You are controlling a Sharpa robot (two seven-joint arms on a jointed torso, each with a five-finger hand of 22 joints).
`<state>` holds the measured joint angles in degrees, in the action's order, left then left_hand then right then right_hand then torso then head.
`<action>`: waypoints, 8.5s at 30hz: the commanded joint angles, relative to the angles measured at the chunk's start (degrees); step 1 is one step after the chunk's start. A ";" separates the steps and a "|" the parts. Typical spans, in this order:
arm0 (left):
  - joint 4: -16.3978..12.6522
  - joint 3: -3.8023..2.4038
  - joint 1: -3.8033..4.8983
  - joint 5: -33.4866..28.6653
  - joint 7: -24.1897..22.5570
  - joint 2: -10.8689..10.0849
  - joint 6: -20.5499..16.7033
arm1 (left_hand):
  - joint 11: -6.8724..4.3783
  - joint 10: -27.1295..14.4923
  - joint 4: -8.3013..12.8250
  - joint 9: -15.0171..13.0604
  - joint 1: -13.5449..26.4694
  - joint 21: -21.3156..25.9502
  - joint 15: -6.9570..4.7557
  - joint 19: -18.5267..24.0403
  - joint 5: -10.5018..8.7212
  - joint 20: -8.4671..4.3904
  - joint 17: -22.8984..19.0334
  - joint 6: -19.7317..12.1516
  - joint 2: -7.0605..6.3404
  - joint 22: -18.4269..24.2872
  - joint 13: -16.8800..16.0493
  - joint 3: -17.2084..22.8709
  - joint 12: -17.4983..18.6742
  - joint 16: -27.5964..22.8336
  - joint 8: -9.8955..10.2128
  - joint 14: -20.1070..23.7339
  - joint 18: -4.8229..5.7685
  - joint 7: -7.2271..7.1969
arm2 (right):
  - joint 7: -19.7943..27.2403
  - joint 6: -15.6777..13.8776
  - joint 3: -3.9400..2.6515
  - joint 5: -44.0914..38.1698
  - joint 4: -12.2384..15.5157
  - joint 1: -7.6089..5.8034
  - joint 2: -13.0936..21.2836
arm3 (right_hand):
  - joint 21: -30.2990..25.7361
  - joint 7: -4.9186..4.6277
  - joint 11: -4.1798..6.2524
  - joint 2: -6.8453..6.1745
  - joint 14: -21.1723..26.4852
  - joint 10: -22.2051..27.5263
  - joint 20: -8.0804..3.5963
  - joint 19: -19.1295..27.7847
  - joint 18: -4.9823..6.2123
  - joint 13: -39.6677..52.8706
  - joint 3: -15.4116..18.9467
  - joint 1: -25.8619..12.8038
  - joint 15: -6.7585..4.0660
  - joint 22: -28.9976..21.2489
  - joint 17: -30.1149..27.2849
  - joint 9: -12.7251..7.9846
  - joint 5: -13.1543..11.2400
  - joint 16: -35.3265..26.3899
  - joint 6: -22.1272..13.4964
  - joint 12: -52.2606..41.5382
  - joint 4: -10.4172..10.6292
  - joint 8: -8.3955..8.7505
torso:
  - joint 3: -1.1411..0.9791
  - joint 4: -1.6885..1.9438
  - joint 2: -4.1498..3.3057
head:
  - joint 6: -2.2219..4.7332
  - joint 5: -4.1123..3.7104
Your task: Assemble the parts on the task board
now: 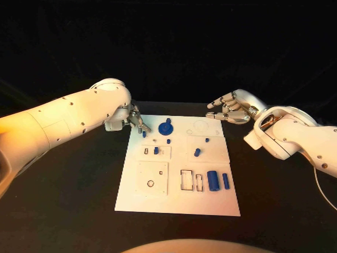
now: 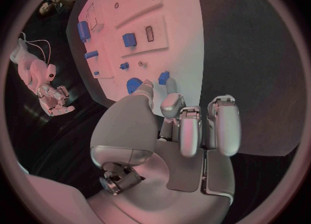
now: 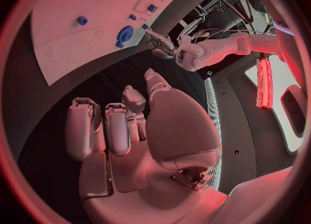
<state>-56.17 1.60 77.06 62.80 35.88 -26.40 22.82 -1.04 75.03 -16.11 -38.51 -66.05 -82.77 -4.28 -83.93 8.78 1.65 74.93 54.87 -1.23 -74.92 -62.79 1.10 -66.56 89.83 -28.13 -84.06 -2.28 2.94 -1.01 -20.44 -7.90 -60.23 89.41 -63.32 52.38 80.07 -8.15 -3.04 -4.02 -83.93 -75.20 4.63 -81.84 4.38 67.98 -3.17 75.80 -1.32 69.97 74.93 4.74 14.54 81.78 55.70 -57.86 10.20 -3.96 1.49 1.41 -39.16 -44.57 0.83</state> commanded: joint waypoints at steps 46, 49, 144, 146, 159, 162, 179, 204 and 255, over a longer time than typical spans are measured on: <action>1.97 0.32 -0.58 -1.35 -2.09 1.60 -0.43 | -0.52 0.44 8.26 -0.01 -10.68 -0.19 -0.54 -2.47 0.63 -0.33 15.07 -1.40 0.46 -6.16 0.45 24.26 0.17 0.17 -1.29 -5.94 0.08 -0.19 | 0.46 1.08 0.00 -0.18 0.10 0.04 -0.10 | -0.32 -0.06 -0.07 0.27 -3.34 0.27 0.02 0.53 -0.34 0.12 0.26 -0.04 0.01 -0.03 2.58 -0.07 0.27 -0.16 0.40 -0.09 0.02 -0.11 | -0.02 -0.04 0.07 | -0.39 -0.16; 1.63 0.33 -0.59 -2.13 -2.64 1.30 -1.46 | -0.47 0.65 9.14 -0.59 -8.55 -0.05 -0.59 -2.42 0.48 -0.24 15.07 -1.49 -1.17 -6.10 0.45 29.04 0.09 0.17 -2.14 -5.94 0.07 -0.09 | 0.42 1.18 0.00 -0.18 0.08 0.04 -0.08 | -0.35 -0.05 -0.06 0.31 -3.32 0.21 0.01 0.55 -0.33 0.21 0.29 0.11 0.00 -0.07 2.51 -0.07 0.31 -0.23 0.44 -0.25 -0.02 -0.12 | -0.04 -0.01 0.10 | -0.46 -0.20; -25.29 1.68 -6.79 6.51 -3.59 -13.15 -12.25 | -1.02 2.54 10.15 -2.02 0.07 0.16 -0.87 -2.46 -0.06 -0.52 15.07 0.19 -5.00 -6.29 -0.42 37.79 -1.04 0.17 -5.14 -5.94 0.04 -1.08 | 0.17 2.50 0.30 0.02 -0.41 0.35 0.29 | -0.43 -0.05 -0.06 0.42 -3.31 0.26 0.00 0.59 -0.31 0.14 0.44 0.15 0.00 -0.17 2.41 -0.05 0.36 -0.34 0.53 -0.20 0.07 -0.17 | -0.21 0.95 0.94 | -2.56 0.12; -25.02 1.68 -6.78 6.33 -2.96 -12.88 -11.61 | -1.10 2.50 9.75 -2.01 0.85 0.25 -0.95 -2.42 -0.09 -0.57 15.07 0.29 -5.18 -6.21 -0.33 37.44 -0.96 0.17 -5.19 -5.94 0.01 -1.18 | 0.15 2.52 0.30 0.03 -0.42 0.35 0.29 | -0.43 -0.05 -0.06 0.42 -3.31 0.26 0.00 0.59 -0.31 0.14 0.44 0.15 0.00 -0.17 2.41 -0.05 0.36 -0.34 0.53 -0.20 0.07 -0.17 | -0.23 0.98 0.95 | -2.60 0.02; -23.86 1.70 -6.77 6.13 -0.35 -11.81 -8.98 | -1.40 2.84 8.11 -1.81 4.03 0.32 -1.23 -2.45 -0.19 -0.79 15.07 1.10 -5.87 -6.26 -0.74 35.18 -1.37 0.17 -5.38 -5.94 0.01 -1.56 | 0.08 2.79 0.34 0.14 -0.45 0.35 0.30 | -0.45 -0.05 -0.06 0.47 -3.30 0.26 0.00 0.60 -0.31 0.13 0.47 0.11 -0.01 -0.20 2.38 -0.05 0.37 -0.36 0.55 -0.20 0.13 -0.18 | -0.18 1.05 0.94 | -2.78 -0.30; -23.72 1.70 -6.76 6.38 -0.10 -11.75 -8.75 | -1.47 2.96 7.78 -1.75 4.59 0.35 -1.28 -2.45 -0.19 -0.84 15.07 1.33 -5.84 -6.25 -0.88 34.63 -1.50 0.17 -5.41 -5.94 0.01 -1.62 | 0.08 2.80 0.35 0.15 -0.44 0.35 0.31 | -0.45 -0.05 -0.06 0.47 -3.30 0.26 0.00 0.60 -0.31 0.13 0.47 0.11 -0.01 -0.20 2.38 -0.05 0.37 -0.36 0.55 -0.20 0.13 -0.18 | -0.18 1.09 0.94 | -2.80 -0.31; -22.96 1.70 -6.75 7.69 0.70 -11.56 -9.28 | -1.74 3.58 5.73 -1.56 8.02 0.01 -1.51 -2.72 -0.26 -1.06 15.07 2.54 -6.38 -6.79 -1.40 30.45 -2.08 0.17 -5.66 -5.94 0.14 -1.95 | 0.09 2.68 0.37 0.18 -0.38 0.36 0.32 | -0.50 -0.05 -0.06 0.53 -3.28 0.30 0.00 0.64 -0.29 0.06 0.56 0.02 0.00 -0.29 2.25 -0.05 0.39 -0.47 0.58 -0.13 0.24 -0.18 | -0.14 1.08 0.98 | -2.89 -0.36; -24.95 0.54 -6.75 3.97 -1.18 -14.25 -16.78 | -1.98 3.66 -0.05 -1.63 10.20 0.43 -1.77 -2.71 -0.18 -1.36 15.07 3.30 -6.79 -6.70 -1.01 14.96 -1.84 0.17 -5.86 -5.94 0.07 -2.25 | 0.05 2.67 0.38 0.17 -0.50 0.55 0.37 | -0.58 -0.04 -0.05 0.42 -3.27 0.30 -0.01 0.68 -0.27 0.10 0.75 0.18 -0.01 -0.39 2.18 -0.06 0.44 -0.55 0.56 -0.22 0.19 -0.16 | -0.09 1.06 0.95 | -2.94 -0.66; -15.81 1.60 -7.89 26.84 -35.55 -5.38 -29.17 | 6.12 -18.65 9.52 25.45 -17.15 40.51 4.43 6.68 0.10 4.18 -19.60 -0.95 -9.64 29.24 53.12 17.22 48.11 -28.53 16.31 4.40 -6.75 5.27 | 0.16 2.37 0.39 0.19 -0.62 0.91 0.01 | -0.61 -0.04 -0.04 0.51 -3.28 0.34 -0.02 0.70 -0.27 0.03 0.77 0.31 -0.02 -0.43 2.19 -0.07 0.47 -0.56 0.56 -0.15 0.18 -0.16 | -0.03 0.94 0.77 | -1.88 -1.67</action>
<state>-72.44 3.21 69.29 85.31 -0.42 -32.19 -8.72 5.20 55.93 -6.62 -13.38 -83.80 -39.41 0.25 -76.00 8.87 5.93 52.97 53.46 -10.87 -43.20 -10.03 18.18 -18.73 58.69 -12.05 -78.43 -9.85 8.27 -1.08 -18.38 -7.50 -59.91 88.79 -62.46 52.45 79.66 -8.34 -3.04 -3.79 -83.93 -75.21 4.63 -81.44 4.39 68.09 -2.69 76.03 -1.32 69.58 74.91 4.75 14.76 81.44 55.90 -57.86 10.35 -3.96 1.48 2.33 -38.41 -46.55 -0.79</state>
